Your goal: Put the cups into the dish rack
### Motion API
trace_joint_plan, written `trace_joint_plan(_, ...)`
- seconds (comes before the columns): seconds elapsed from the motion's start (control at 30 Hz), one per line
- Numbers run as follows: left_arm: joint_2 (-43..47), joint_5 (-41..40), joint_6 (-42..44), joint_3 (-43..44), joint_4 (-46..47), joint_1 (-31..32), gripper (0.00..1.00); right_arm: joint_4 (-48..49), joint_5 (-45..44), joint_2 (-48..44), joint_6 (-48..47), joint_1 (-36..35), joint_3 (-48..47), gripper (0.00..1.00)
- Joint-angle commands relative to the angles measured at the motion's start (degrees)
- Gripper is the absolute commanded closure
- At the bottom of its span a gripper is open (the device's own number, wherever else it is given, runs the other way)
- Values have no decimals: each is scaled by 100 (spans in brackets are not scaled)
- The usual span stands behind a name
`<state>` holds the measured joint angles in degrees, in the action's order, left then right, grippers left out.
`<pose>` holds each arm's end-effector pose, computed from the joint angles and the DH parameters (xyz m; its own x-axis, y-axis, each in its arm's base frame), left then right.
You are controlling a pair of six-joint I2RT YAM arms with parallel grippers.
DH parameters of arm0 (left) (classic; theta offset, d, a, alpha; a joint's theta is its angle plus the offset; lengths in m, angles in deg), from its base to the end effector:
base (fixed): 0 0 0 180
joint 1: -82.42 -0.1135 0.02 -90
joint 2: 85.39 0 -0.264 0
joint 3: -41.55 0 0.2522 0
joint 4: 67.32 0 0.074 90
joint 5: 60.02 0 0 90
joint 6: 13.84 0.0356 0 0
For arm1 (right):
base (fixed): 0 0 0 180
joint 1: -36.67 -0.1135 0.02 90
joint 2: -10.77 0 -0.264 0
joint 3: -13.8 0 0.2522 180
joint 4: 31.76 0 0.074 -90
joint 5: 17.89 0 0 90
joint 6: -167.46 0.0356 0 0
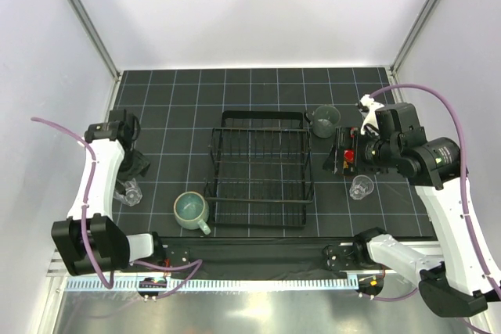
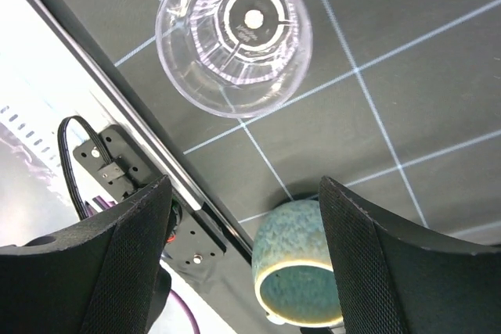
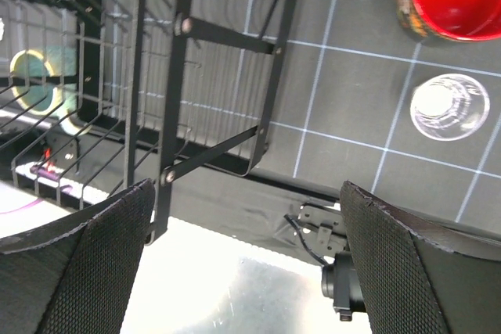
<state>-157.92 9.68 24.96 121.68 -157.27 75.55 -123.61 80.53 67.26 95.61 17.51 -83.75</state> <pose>0.2021 0.0368 0.2922 -0.4934 -0.7957 -0.3514 -0.8659 0.4876 0.1117 0.1244 0.0487 0.4147 -0.8239 0.0400 -0.5654 -0.1636 0.9383 0.3047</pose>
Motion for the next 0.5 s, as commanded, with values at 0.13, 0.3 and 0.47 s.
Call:
trace_joint_plan(0.13, -471, -264, -215, -221, 691, -95, 27, -770, 564, -191, -101, -27, -94, 0)
trace_joint_plan(0.3, -876, -414, -197, -19, 876, -165, 30, -875, 423, -226, -119, -27, -59, 0)
trace_joint_plan(0.47, -1140, -432, 4, -1, 1185, -420, 36, -884, 388, -112, -172, -27, -190, 0)
